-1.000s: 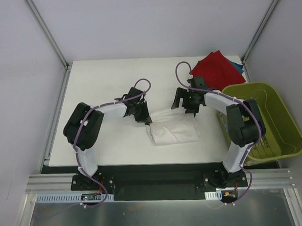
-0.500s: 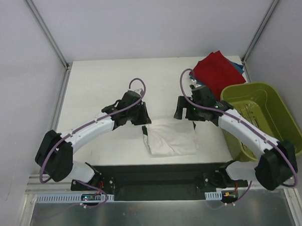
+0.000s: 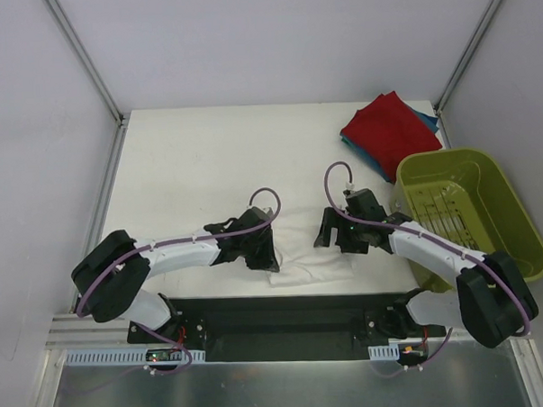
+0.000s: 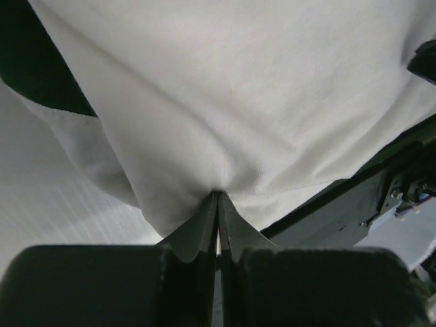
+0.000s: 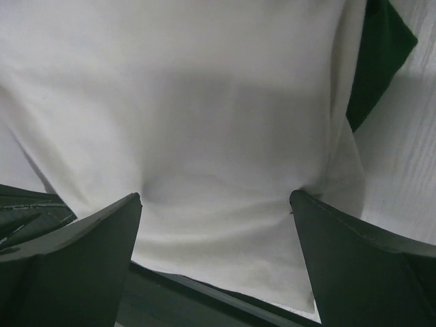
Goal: Fold and stack the t-shirts
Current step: Smooth out wrinkles on the folded tshirt, then put the neatly folded tshirt into the corner of the board with the right arm
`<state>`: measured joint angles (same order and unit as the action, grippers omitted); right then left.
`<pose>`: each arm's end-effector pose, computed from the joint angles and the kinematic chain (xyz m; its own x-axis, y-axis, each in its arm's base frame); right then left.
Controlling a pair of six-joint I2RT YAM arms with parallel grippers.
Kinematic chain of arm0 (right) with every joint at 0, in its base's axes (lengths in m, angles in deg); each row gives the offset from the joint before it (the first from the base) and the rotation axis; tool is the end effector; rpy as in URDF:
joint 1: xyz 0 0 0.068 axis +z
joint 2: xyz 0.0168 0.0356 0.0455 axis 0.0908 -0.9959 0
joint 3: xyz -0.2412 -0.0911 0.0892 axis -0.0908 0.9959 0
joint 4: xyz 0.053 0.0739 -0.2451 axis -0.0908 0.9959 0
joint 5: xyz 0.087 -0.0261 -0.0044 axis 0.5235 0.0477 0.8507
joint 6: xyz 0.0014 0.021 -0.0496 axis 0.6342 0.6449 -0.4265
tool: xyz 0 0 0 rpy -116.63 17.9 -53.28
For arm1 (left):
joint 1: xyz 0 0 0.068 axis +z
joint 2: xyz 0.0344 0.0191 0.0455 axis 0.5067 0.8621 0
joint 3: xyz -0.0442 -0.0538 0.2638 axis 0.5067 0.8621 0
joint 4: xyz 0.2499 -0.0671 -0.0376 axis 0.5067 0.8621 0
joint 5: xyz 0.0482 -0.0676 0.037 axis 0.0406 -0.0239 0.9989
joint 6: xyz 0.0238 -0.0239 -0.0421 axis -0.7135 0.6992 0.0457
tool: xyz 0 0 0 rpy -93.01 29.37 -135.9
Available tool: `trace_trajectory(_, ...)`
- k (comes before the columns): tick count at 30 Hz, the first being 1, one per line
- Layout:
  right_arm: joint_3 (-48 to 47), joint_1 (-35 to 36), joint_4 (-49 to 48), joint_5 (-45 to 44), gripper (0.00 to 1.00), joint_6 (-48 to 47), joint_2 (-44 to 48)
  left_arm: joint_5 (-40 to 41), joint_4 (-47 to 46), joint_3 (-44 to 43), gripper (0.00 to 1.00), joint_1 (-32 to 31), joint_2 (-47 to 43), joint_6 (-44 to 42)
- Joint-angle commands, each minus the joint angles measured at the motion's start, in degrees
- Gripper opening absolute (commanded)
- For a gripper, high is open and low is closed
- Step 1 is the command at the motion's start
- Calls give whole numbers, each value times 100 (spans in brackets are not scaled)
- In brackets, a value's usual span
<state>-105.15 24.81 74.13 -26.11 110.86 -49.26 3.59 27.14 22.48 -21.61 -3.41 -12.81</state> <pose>0.1978 0.1212 0.1883 -0.8283 -0.0732 -0.5554 -0.3123 0.8835 0.3493 0.1725 -0.2315 0.1770 -0.9372 0.0294 -0.3476 0.2375 0.7836 -0.5740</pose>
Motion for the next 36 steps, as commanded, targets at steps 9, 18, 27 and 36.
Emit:
trace_trajectory(9,-298,223,79,140,97,-345,-8,-229,-294,662,0,-51,-406,227)
trace_trajectory(18,-987,364,1766,-1413,97,-961,1626,842,734,257,86,-24,-1970,-20)
trace_trajectory(27,-477,320,1996,-1997,97,-838,2305,678,990,829,99,1002,-2263,437)
trace_trajectory(36,-407,-57,1390,-1171,97,-970,1075,-166,-73,425,93,1162,-663,542)
